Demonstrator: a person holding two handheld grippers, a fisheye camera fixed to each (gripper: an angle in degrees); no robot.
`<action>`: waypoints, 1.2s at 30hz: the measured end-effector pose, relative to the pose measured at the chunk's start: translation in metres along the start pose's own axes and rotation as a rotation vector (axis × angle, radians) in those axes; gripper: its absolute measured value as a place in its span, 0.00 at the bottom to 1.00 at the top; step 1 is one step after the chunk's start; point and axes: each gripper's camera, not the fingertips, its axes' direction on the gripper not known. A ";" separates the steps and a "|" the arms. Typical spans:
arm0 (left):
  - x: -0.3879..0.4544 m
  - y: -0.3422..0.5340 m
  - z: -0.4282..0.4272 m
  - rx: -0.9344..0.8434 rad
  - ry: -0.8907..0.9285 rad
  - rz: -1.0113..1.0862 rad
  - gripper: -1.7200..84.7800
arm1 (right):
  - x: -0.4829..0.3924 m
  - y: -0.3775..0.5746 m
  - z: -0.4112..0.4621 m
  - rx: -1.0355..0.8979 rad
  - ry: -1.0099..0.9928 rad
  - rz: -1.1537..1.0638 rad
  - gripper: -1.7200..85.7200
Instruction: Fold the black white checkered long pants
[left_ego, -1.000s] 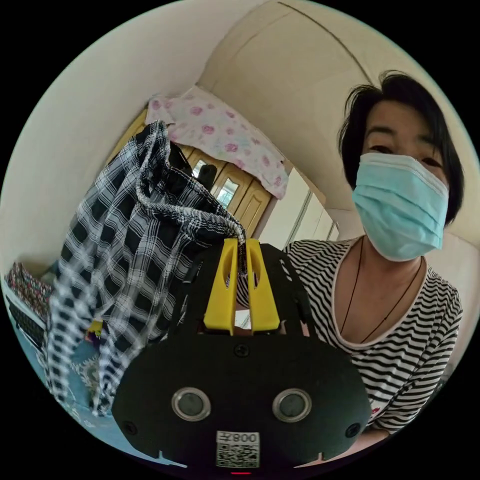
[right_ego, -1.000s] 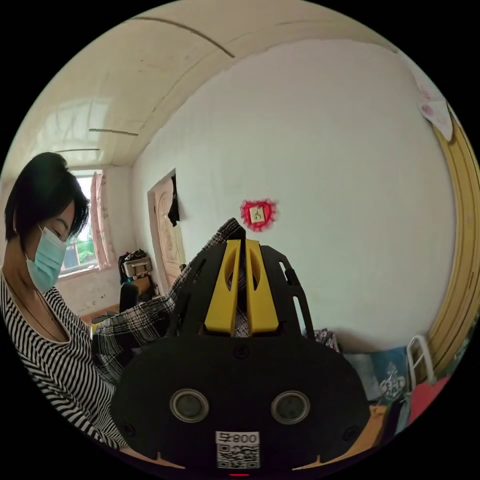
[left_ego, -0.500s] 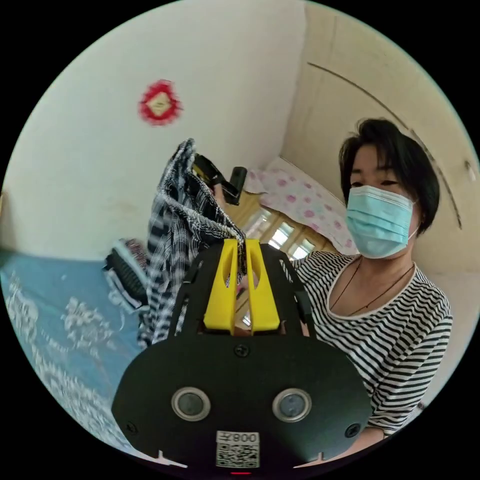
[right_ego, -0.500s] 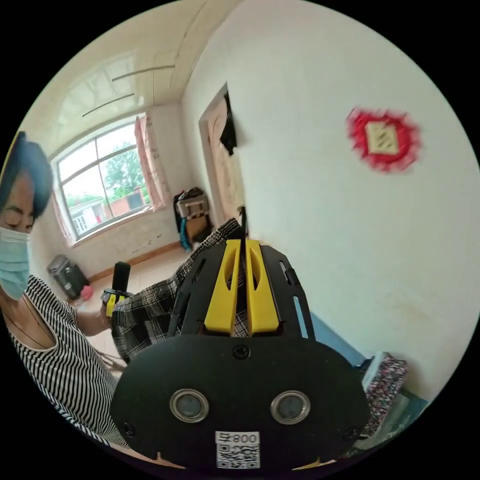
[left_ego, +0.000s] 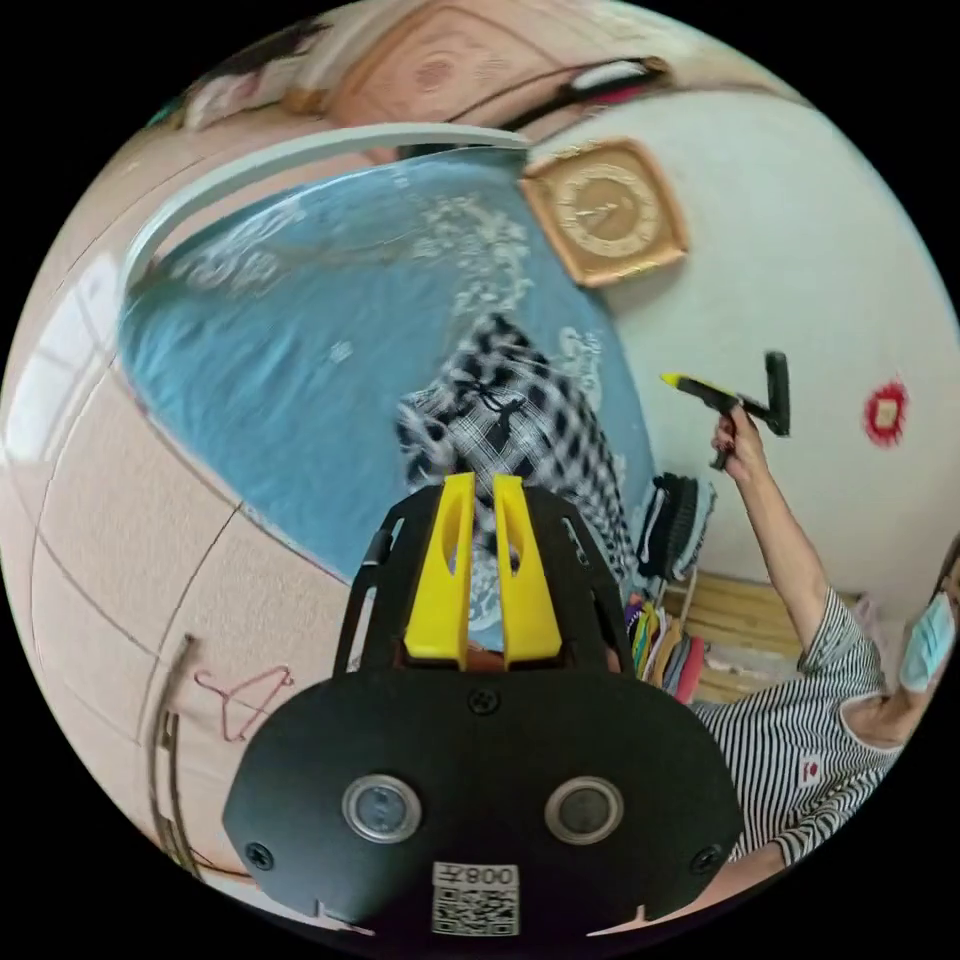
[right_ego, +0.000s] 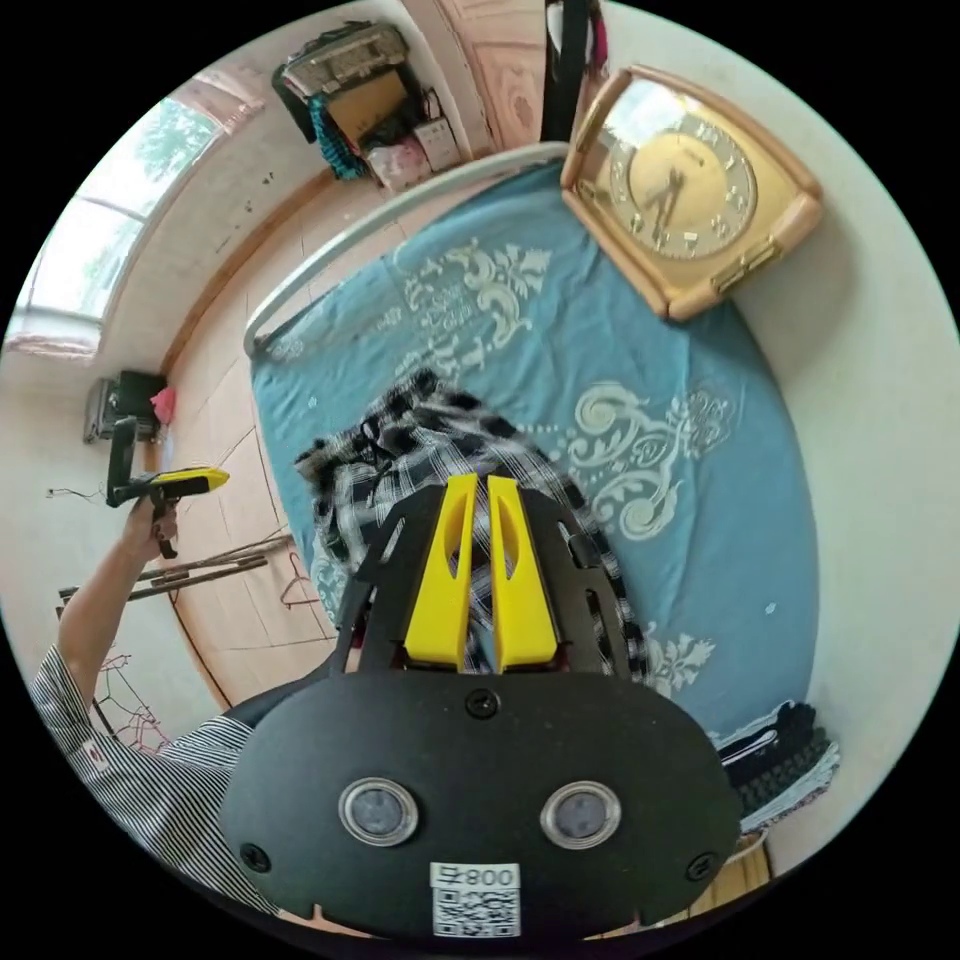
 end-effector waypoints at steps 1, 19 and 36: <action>-0.021 0.015 0.008 0.027 0.032 -0.035 0.07 | 0.009 0.005 0.019 -0.005 -0.028 0.022 0.04; -0.138 0.125 0.177 -0.049 0.058 -0.213 0.08 | 0.048 0.292 0.260 0.122 -0.234 0.666 0.05; -0.143 0.269 0.180 0.171 0.159 -0.137 0.03 | 0.065 0.404 0.486 0.424 -0.239 1.160 0.06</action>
